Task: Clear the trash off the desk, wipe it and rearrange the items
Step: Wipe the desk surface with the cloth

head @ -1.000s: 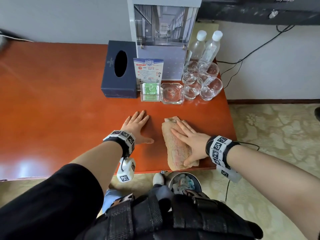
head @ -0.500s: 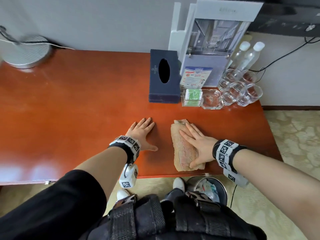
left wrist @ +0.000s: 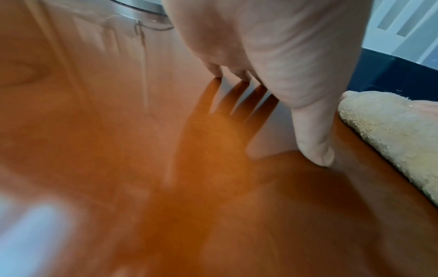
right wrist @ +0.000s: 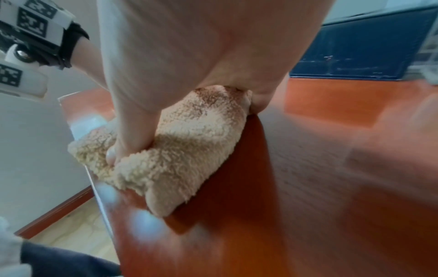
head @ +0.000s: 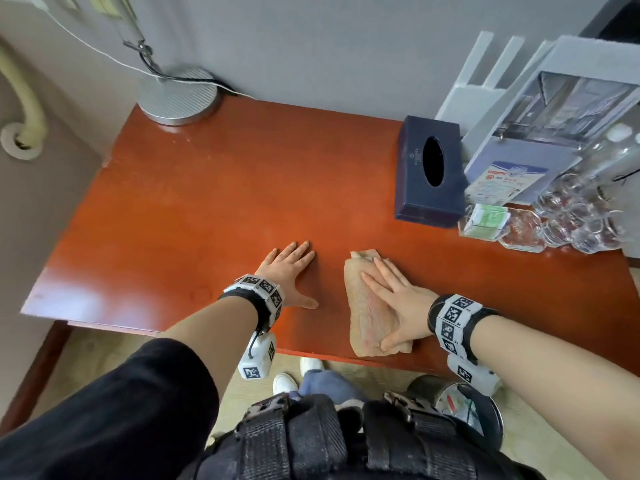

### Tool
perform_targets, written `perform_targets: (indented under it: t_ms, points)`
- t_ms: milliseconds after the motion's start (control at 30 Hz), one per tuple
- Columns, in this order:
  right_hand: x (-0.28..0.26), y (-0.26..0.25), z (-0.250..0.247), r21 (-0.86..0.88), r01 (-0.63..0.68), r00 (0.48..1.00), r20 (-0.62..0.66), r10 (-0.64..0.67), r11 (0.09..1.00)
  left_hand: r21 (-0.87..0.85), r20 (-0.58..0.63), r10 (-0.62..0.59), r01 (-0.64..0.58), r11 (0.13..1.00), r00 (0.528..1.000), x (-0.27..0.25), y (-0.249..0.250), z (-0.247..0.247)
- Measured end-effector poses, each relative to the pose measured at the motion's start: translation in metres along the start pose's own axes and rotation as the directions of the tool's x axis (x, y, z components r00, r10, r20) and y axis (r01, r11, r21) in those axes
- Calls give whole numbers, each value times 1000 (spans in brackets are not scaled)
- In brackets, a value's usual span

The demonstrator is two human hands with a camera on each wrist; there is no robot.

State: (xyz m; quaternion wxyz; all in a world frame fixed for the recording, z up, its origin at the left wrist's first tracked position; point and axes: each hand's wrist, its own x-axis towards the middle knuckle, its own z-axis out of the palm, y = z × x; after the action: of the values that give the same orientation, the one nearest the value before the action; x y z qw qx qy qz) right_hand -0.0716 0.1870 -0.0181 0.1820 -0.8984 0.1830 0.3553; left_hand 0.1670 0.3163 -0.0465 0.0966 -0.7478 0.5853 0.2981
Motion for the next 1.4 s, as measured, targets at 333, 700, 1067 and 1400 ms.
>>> perform_targets:
  t_ms: [333,700,1067,1400]
  points:
    - [57,-42,-45,-127,173,985,10,-173,977,-105,-28,-197,193,976,980,-19,-59,-7]
    - [113,-99,-83,-183,252,968,33,-250,950,-182,-43,-300,288,940,953,-41,-141,-5]
    - [171,-220,-112,-216,229,973,41,-226,949,-133,-15,-257,253,958,966,-86,-273,-19]
    - [202,-316,-107,-100,96,995,-21,-99,990,-63,2,-206,206,977,979,-130,-365,-19]
